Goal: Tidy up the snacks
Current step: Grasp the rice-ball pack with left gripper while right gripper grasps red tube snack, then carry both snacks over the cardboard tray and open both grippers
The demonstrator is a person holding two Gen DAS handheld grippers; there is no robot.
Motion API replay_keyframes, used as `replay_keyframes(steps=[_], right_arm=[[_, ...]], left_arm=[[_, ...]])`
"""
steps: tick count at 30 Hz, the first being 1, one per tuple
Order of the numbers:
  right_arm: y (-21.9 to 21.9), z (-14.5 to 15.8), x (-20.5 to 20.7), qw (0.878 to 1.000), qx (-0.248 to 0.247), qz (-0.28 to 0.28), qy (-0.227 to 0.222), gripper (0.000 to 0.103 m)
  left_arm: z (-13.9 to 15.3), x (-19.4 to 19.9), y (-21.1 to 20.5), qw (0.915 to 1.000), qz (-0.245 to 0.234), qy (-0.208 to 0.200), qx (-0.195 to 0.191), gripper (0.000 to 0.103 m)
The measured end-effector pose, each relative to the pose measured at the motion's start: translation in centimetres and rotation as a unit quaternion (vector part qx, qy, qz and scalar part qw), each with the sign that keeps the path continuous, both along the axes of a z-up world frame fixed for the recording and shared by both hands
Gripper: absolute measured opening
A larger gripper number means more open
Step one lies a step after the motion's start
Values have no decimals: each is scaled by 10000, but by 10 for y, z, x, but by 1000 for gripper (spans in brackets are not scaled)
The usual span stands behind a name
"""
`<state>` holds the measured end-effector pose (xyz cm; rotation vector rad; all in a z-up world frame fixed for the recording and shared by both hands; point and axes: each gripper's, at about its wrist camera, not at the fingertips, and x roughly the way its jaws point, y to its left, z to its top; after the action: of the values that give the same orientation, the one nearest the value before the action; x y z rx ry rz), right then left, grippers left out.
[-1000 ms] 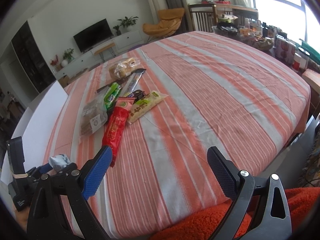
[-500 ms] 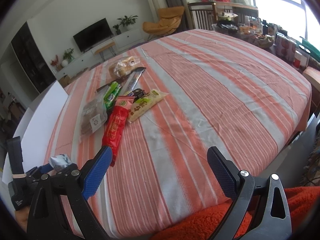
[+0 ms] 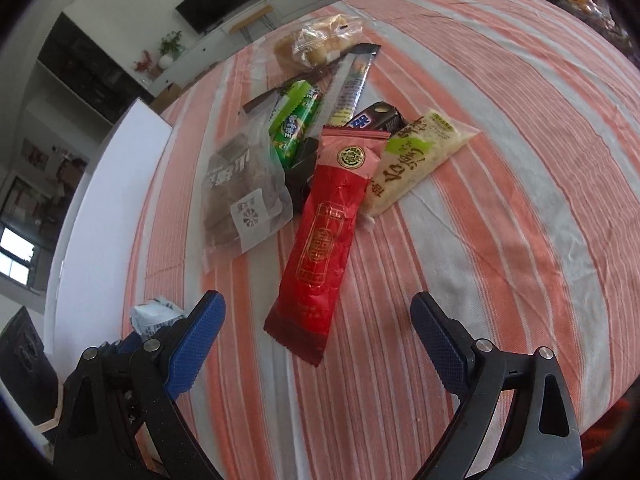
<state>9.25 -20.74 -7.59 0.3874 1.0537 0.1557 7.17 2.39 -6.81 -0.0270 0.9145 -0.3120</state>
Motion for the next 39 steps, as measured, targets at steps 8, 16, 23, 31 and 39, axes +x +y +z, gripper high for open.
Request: replay_keyframes(steps=[8, 16, 23, 31, 39], right_arm=[[-37, 7, -20, 9959, 703, -571, -42, 13], [-67, 26, -53, 9870, 1378, -778, -280, 13], [3, 87, -40, 9845, 1594, 180, -703, 13], [176, 168, 15, 9513, 2215, 1966, -853, 15], [207, 133, 26, 9675, 1264, 1943, -1007, 74]], left_arm=[[9, -10, 24, 9980, 60, -117, -622, 26], [60, -23, 34, 9869, 31, -223, -1596, 26], [143, -40, 112, 9766, 668, -877, -1847, 26], [131, -28, 256, 9538, 2878, -809, -281, 27], [82, -33, 272, 9342, 3501, -555, 395, 78]])
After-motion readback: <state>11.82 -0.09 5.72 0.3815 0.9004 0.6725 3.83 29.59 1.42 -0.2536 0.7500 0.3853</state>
